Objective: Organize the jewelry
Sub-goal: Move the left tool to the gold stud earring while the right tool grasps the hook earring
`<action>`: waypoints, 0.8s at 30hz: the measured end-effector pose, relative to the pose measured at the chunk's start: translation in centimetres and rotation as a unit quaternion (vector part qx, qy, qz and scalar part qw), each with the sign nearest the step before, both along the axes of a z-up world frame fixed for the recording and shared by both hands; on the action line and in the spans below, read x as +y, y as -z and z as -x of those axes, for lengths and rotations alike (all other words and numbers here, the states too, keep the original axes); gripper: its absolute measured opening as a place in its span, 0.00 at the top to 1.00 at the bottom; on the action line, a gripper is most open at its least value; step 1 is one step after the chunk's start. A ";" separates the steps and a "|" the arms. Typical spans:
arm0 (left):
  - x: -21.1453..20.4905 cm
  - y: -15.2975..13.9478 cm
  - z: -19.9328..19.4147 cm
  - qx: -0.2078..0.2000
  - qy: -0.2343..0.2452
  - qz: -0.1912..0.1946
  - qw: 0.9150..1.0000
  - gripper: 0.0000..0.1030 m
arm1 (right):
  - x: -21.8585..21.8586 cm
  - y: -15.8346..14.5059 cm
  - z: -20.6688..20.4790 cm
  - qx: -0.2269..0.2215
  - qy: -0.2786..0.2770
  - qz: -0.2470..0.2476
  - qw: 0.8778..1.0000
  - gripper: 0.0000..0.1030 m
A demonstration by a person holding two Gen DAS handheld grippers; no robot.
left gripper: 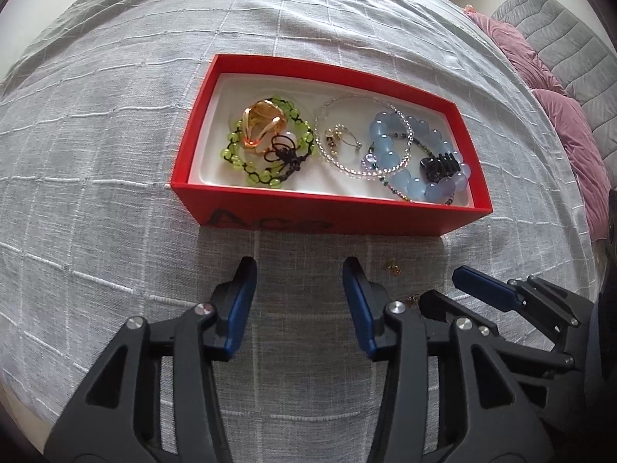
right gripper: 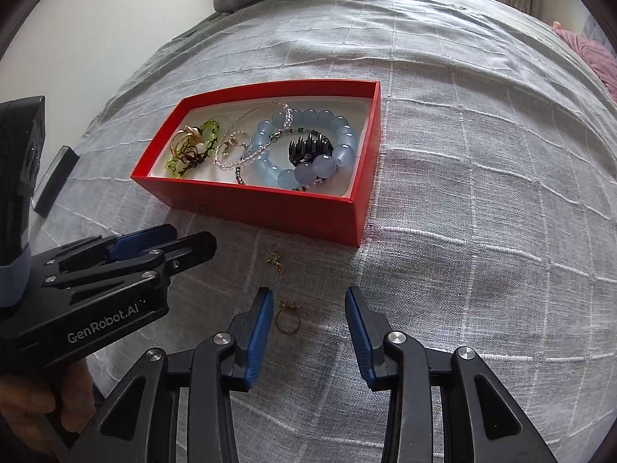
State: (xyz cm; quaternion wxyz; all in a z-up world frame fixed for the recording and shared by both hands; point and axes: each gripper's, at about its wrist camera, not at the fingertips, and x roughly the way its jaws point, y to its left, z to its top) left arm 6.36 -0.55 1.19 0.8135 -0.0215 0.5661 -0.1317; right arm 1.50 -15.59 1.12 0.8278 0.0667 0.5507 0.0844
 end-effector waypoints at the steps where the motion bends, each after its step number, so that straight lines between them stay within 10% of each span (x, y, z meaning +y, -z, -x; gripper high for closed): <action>1: 0.1 0.0 -0.1 0.002 -0.003 0.002 1.000 0.53 | 0.1 0.1 0.0 0.001 -0.001 0.000 1.000 0.62; 13: 0.6 0.2 -0.2 0.017 -0.013 0.022 1.000 0.52 | 2.1 1.0 -0.2 -0.008 -0.022 0.029 0.999 0.64; 18: 0.5 0.1 -0.1 0.017 -0.012 0.023 1.000 0.52 | 2.4 1.1 -0.4 -0.014 -0.023 0.027 0.999 0.87; 24: 0.5 0.0 0.0 0.017 -0.009 0.025 0.999 0.52 | 2.4 0.6 -0.4 -0.019 -0.028 0.028 0.999 0.88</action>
